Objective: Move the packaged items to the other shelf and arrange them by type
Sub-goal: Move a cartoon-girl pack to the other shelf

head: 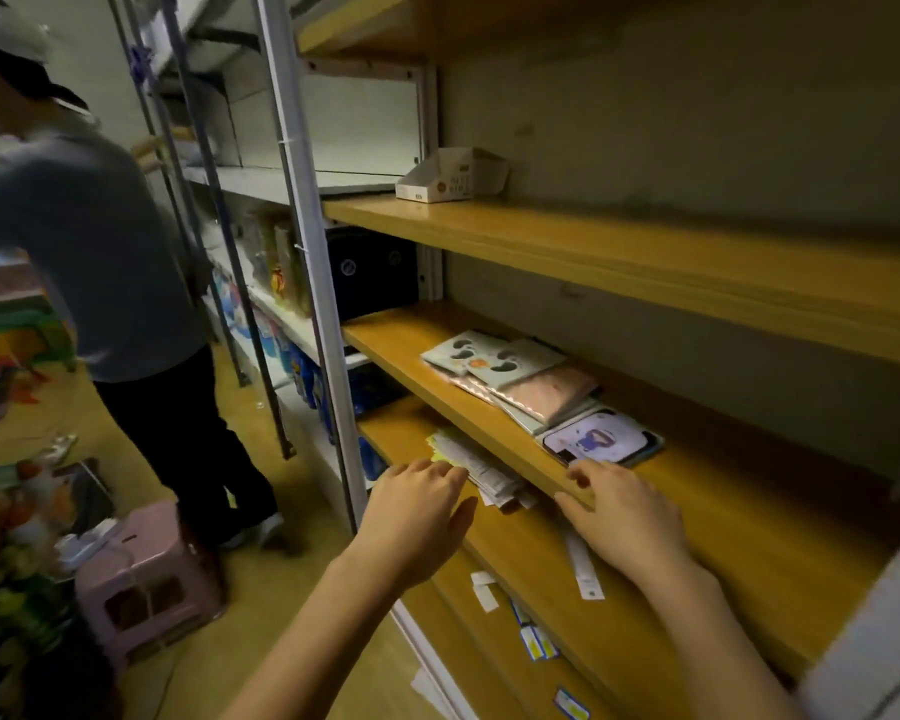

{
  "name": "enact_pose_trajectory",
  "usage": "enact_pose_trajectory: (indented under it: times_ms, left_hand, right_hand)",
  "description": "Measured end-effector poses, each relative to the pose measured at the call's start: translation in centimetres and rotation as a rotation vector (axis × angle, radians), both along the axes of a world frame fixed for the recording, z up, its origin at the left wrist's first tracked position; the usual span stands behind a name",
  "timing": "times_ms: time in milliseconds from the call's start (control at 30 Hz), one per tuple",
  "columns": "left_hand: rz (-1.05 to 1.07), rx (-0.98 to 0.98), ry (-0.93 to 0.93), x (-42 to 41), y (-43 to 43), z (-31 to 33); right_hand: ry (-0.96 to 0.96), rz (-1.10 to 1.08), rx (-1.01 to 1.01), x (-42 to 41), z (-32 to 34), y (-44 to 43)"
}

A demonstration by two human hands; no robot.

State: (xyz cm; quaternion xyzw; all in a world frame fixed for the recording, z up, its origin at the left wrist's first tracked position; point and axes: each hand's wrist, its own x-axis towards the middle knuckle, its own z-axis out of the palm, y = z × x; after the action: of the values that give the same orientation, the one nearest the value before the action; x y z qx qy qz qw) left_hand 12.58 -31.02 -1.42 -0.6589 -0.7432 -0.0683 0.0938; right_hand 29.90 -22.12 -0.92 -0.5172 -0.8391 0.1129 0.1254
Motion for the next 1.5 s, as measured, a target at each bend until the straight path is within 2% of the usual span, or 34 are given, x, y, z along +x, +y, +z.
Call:
enact_pose_trajectory:
  times_ms: [133, 267, 667, 900, 1200, 1367, 1500]
  left_hand:
    - [-0.061, -0.012, -0.026, -2.1, 4.0, -0.4]
    - [-0.176, 0.011, -0.075, -2.8, 8.8, -0.6]
    - [-0.603, -0.009, -0.016, -7.8, 21.4, 0.2]
    - [-0.757, -0.012, -0.051, -10.6, 25.0, 0.0]
    - [-0.968, -0.073, -0.118, -11.2, 25.9, 0.1]
    - [-1.027, -0.102, -0.170, -9.2, 26.0, 0.0]
    - [-1.112, -0.107, -0.175, -6.4, 24.7, -0.3]
  right_hand:
    - [-0.034, -0.090, -0.029, -1.3, -0.3, 2.9]
    - [-0.042, -0.289, -0.041, -1.0, -0.3, 5.8]
    - [-0.041, -0.819, -0.259, -6.6, -3.0, 11.0]
    - [0.008, -0.983, -0.272, -8.0, -3.6, 11.7]
    - [0.348, -1.124, -0.361, -6.6, -4.9, 10.8]
    - [0.530, -1.168, -0.294, -6.8, -3.6, 8.1]
    - [0.745, -1.183, -0.236, -5.4, -2.7, 5.1]
